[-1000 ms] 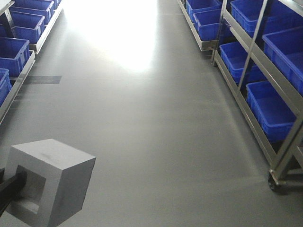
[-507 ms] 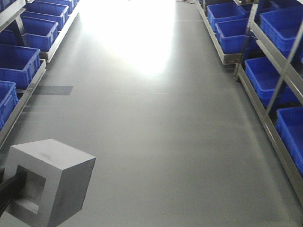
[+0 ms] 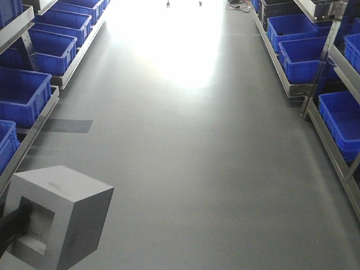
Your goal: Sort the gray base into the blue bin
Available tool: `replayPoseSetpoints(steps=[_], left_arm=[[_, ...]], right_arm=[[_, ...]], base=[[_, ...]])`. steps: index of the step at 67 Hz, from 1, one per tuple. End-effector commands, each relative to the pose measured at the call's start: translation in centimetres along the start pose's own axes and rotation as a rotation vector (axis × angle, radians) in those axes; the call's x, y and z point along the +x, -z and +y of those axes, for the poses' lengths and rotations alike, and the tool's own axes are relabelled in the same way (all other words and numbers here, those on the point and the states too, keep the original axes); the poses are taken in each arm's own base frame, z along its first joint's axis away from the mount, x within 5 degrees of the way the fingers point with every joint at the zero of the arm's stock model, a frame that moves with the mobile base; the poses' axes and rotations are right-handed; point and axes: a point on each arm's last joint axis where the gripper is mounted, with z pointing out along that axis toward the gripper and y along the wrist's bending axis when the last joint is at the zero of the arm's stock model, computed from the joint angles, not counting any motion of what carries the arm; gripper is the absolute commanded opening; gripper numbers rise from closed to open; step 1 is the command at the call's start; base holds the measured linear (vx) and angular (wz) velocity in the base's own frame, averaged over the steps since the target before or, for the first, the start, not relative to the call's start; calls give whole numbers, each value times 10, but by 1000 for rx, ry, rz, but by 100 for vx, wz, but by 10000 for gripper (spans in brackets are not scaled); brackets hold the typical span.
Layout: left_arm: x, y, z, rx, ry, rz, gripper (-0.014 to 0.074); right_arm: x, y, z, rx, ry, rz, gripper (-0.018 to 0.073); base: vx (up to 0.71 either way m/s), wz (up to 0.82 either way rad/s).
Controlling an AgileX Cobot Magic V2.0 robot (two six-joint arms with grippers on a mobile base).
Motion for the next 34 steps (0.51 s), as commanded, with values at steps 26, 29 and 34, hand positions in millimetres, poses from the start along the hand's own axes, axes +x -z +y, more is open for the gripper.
replayPoseSetpoints(steps=[26, 29, 34], left_arm=[[-18, 3, -5, 50, 7, -117, -7], [-18, 3, -5, 50, 7, -117, -7], [-18, 3, -5, 50, 7, -117, -7]], right_arm=[[-5, 0, 0, 7, 15, -75, -5], [-5, 0, 0, 7, 15, -75, -5], [-5, 0, 0, 7, 15, -74, -5]], base=[[53, 2], [52, 1], [52, 2]])
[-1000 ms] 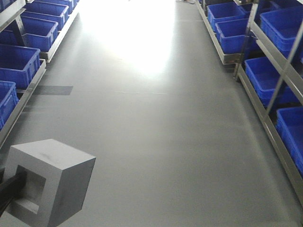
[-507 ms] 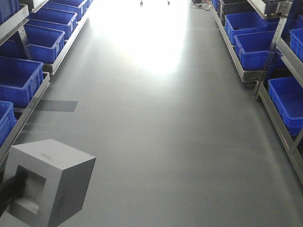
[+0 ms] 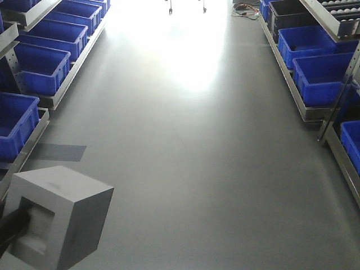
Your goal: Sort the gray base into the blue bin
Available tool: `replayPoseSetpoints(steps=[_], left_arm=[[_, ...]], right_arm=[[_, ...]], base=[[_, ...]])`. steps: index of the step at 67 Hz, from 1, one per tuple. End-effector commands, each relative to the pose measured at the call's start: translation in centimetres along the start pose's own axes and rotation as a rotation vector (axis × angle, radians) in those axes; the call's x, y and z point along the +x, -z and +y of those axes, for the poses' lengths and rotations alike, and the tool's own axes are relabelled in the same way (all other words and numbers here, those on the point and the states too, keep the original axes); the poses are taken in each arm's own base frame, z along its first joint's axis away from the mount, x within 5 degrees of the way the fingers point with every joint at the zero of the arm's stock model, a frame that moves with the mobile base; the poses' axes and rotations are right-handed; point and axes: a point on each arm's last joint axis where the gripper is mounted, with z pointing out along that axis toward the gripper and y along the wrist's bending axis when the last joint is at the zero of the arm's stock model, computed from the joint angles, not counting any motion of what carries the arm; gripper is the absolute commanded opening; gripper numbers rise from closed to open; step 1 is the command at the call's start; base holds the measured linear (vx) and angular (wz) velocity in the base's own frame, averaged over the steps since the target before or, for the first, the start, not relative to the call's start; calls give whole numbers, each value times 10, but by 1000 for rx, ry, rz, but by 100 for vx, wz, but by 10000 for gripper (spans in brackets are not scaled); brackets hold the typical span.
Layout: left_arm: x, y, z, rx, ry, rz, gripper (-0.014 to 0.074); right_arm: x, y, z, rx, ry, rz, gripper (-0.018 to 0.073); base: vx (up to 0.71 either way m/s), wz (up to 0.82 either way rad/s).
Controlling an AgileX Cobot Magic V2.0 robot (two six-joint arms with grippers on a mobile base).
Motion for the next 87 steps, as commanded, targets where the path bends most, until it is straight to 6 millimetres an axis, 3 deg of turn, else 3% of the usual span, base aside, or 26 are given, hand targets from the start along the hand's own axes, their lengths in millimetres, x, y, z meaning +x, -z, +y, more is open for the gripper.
replayPoseSetpoints(steps=[1, 87], left_arm=[[-18, 3, -5, 50, 7, -119, -7], [-18, 3, -5, 50, 7, -119, -7]], right_arm=[[-5, 0, 0, 7, 15, -74, -5], [-5, 0, 0, 7, 15, -73, -5]], base=[[52, 3], [50, 6]])
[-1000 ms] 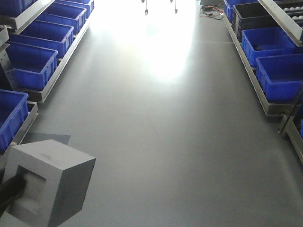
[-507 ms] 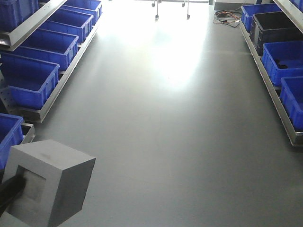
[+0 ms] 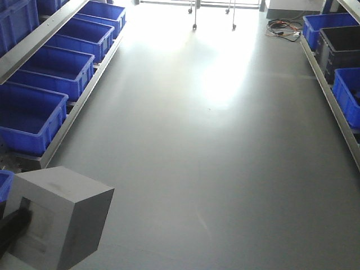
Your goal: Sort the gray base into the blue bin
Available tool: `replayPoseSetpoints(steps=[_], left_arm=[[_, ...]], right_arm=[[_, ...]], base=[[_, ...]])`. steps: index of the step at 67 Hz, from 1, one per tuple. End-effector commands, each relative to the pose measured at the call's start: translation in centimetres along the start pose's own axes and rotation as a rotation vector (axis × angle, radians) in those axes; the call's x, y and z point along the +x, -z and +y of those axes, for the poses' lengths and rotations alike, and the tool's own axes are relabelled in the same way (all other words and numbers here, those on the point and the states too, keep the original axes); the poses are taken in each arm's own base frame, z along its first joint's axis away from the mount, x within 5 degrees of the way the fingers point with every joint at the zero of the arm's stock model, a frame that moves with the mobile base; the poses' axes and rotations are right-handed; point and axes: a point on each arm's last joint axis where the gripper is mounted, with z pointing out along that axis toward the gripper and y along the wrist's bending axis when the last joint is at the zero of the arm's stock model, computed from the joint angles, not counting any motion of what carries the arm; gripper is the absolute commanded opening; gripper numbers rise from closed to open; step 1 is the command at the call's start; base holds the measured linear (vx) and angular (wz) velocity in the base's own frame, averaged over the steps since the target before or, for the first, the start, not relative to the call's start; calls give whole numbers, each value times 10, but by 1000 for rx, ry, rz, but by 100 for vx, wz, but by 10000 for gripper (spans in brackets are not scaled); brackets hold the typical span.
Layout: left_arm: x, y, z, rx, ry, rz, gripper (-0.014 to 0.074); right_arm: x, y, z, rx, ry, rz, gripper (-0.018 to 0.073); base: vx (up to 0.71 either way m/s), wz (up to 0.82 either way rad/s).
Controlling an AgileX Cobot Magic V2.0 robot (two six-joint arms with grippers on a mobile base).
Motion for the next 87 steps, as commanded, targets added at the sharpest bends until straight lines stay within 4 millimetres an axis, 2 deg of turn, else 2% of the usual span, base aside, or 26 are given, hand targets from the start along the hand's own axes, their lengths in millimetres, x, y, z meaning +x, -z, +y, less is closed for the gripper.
replayPoseSetpoints(steps=[1, 21, 87], left_arm=[[-18, 3, -5, 51, 7, -120, -7], [-18, 3, -5, 51, 7, -120, -7], [-18, 3, -5, 51, 7, -120, -7]], right_arm=[[-5, 0, 0, 7, 15, -73, -5], [-5, 0, 0, 7, 15, -73, -5], [-5, 0, 0, 7, 15, -74, -5]], base=[[40, 24], [38, 51], [24, 84]])
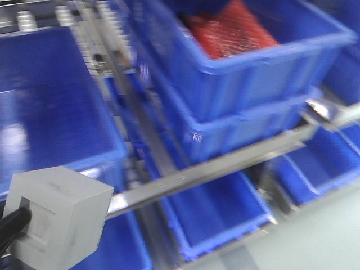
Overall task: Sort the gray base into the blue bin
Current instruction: 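Turn the base to face the empty blue bin on the rack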
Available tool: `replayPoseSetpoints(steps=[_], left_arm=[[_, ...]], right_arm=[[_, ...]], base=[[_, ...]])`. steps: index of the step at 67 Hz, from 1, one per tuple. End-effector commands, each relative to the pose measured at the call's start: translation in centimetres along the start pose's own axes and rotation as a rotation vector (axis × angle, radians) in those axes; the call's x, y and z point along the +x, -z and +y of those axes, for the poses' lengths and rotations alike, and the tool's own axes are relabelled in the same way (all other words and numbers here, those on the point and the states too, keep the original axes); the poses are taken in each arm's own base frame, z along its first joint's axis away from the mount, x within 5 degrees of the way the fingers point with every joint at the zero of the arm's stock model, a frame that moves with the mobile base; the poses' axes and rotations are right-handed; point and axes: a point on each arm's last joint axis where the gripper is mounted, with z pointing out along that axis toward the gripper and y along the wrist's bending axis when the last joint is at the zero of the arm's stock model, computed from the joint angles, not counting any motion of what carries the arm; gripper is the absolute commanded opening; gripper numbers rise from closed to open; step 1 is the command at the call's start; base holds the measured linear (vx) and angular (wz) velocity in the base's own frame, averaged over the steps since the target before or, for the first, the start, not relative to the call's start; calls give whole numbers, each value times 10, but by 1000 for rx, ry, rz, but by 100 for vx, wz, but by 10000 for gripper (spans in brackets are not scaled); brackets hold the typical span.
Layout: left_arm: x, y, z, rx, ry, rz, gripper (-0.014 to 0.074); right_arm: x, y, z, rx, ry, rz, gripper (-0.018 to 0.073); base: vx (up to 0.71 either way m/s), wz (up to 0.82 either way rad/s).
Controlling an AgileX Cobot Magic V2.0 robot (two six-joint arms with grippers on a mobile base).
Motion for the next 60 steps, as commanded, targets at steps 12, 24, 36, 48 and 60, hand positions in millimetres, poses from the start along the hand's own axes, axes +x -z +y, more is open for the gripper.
replayPoseSetpoints(steps=[12, 24, 36, 48, 60], left_arm=[[-18, 3, -5, 51, 7, -120, -7], [-18, 3, -5, 51, 7, -120, -7], [-18, 3, -5, 51, 7, -120, -7], [-18, 3, -5, 51, 7, -120, -7], [-18, 3, -5, 51, 7, -120, -7]], right_arm=[[-5, 0, 0, 7, 15, -74, -5], [-5, 0, 0, 7, 15, -74, -5], [-5, 0, 0, 7, 15, -74, -5], [-5, 0, 0, 7, 15, -74, -5], [-5, 0, 0, 7, 15, -74, -5]], base=[[19, 81], [18, 74], [16, 51], [13, 27], [13, 9]])
